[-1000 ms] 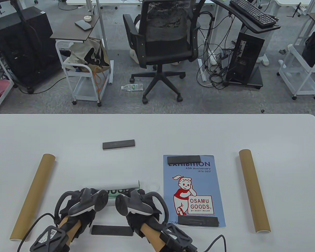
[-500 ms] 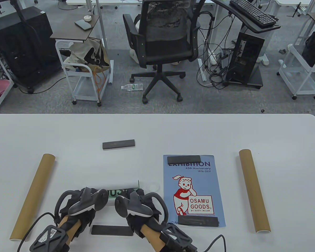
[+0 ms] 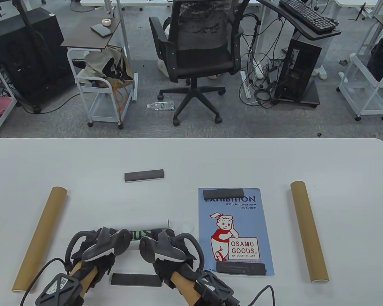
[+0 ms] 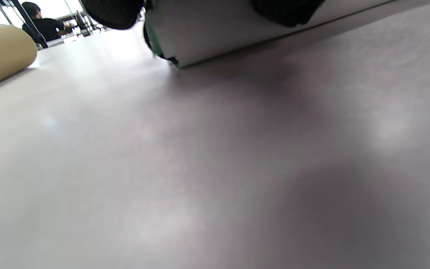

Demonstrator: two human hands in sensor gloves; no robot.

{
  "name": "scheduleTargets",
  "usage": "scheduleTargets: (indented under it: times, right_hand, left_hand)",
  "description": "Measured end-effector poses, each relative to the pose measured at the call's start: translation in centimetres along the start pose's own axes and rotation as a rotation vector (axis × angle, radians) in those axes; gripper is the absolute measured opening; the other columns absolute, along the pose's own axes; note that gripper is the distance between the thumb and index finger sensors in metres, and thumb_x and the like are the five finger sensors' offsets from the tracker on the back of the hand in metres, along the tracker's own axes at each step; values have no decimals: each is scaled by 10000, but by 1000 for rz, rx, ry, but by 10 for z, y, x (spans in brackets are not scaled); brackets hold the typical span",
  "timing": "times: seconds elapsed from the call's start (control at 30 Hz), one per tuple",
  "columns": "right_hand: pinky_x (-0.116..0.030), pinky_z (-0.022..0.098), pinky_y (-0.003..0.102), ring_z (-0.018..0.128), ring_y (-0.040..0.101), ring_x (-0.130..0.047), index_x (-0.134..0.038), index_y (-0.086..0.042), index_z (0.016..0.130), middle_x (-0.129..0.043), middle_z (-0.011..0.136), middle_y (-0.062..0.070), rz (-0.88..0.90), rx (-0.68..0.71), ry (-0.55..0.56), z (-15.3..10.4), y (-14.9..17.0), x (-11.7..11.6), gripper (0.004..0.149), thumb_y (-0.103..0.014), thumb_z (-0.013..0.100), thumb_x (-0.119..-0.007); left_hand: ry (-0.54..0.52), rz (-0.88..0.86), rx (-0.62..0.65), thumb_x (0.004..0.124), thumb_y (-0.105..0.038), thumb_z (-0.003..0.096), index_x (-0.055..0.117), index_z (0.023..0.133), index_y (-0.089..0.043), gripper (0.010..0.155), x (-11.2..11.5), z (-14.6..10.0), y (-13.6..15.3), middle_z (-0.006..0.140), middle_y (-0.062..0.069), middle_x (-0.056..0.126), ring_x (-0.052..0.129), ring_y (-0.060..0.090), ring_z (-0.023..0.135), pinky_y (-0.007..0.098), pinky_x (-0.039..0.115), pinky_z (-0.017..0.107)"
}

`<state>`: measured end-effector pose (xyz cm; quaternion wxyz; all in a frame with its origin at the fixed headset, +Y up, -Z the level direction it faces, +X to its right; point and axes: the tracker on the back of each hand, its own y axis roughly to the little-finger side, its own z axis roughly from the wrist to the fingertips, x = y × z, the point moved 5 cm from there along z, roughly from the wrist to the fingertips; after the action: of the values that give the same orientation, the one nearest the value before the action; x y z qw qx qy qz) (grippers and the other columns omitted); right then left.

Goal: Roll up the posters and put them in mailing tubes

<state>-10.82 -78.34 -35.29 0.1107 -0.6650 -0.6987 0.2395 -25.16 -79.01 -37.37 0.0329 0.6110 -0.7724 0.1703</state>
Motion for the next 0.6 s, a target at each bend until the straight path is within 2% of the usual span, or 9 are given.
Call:
scheduleTargets:
  times: [0.07,0.17,0.27,0.4,0.43,0.5,0.6]
  right_hand:
    - [-588,614,630,918,442,-565,-443,-201,987,-474,1014,115,4,19,-28,0,-1,-1,559,-288,496,-696]
    - [-582,615,633,932,443,-535,-431,-202,995,-469,1021,114,10,7,-58,3,0,-4,569,-282,498,-694]
    - [-555,629,638,964,430,-462,-379,-213,1008,-412,1045,104,5,-10,-110,6,2,-10,599,-281,502,-692]
    - [-545,633,642,974,436,-432,-351,-213,1012,-373,1059,110,8,-11,-117,6,1,-9,615,-289,504,-690]
    - [-547,634,640,974,443,-435,-335,-224,1013,-329,1066,117,2,-3,-96,4,0,-7,625,-293,504,-692]
    - [-565,625,635,951,445,-492,-371,-213,1004,-377,1043,116,-19,9,-27,1,-2,-2,608,-296,498,-698]
    - [-575,621,631,943,446,-510,-390,-208,1000,-415,1032,116,-7,17,-66,1,-2,-4,592,-295,500,-693]
  left_hand:
    - [55,-8,1,732,-334,428,640,900,-449,494,1,-2,-1,899,-37,799,875,266,827,551,686,684]
    - [39,16,-6,747,-389,430,566,950,-452,554,3,-3,0,960,-18,759,852,266,871,549,681,688]
    - [55,-1,-20,774,-417,430,459,979,-436,634,7,-1,4,1031,7,637,779,287,918,556,645,702]
    - [-41,31,-4,767,-376,425,583,915,-454,529,2,0,3,923,-39,772,864,278,827,537,697,674]
    - [-36,32,-4,751,-362,425,609,900,-464,506,2,1,3,904,-48,793,885,262,810,534,708,671]
    - [-16,9,-2,741,-346,426,626,896,-459,497,1,1,3,891,-40,805,890,253,802,539,705,672]
    - [-5,20,-4,743,-360,429,618,907,-461,504,2,0,2,909,-43,795,880,262,818,538,699,677]
